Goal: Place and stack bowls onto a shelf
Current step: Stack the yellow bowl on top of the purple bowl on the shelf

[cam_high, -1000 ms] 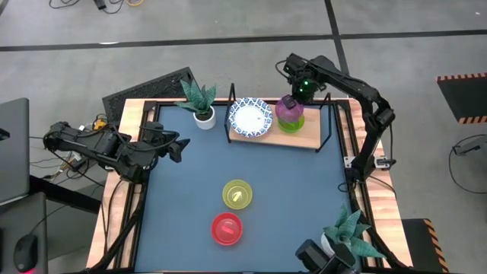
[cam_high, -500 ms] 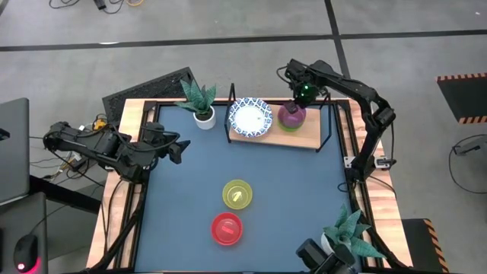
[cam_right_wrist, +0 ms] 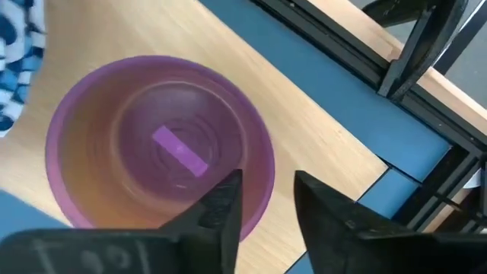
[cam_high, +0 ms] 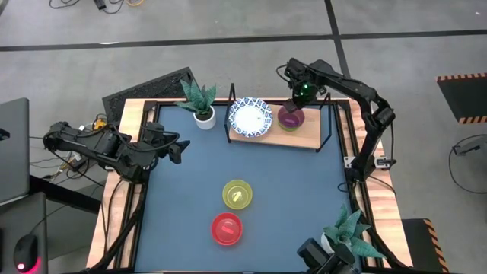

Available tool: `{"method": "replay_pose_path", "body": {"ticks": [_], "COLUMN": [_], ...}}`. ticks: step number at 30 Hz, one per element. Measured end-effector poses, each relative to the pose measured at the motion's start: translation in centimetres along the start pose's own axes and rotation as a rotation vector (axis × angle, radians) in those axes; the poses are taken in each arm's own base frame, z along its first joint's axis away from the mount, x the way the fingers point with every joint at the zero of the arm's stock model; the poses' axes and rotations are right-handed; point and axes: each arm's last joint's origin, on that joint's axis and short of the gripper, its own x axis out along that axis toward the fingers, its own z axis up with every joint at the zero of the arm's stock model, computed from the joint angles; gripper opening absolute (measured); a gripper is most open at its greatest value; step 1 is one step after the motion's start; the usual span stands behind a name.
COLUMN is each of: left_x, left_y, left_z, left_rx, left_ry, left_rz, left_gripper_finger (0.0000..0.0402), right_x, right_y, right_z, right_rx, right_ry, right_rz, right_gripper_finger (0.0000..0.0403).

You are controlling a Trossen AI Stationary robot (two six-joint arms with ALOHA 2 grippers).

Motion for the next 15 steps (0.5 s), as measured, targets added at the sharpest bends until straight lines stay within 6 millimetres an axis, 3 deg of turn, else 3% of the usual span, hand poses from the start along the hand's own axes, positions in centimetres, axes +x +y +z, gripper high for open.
{"method": "replay_pose_path", "body": {"ticks": [3, 7, 11, 15], "left_x": [0.0, 0.0, 0.0, 0.0], "left_y": [0.0, 0.0, 0.0, 0.0], "left_z": [0.0, -0.1, -0.1, -0.1], "left_rx": [-0.004, -0.004, -0.004, -0.003], "left_ry": [0.001, 0.016, 0.016, 0.015], "left_rz": [0.0, -0.009, -0.009, -0.008], "left_gripper_finger": [0.0274, 0.0274, 0.0274, 0.0274], "right_x": [-2.0, -6.6, -9.6, -10.5], "right_y": [0.1, 2.0, 6.9, 13.1], "right_z": [0.0, -1.2, -4.1, -7.7], "right_rx": [-0.002, -0.008, -0.121, -0.303], "right_ry": [-0.024, -0.15, -0.24, -0.255], "right_rz": [0.036, 0.144, 0.239, 0.303], "right_gripper_finger": [0.0162, 0.0166, 0.0164, 0.0165]}}
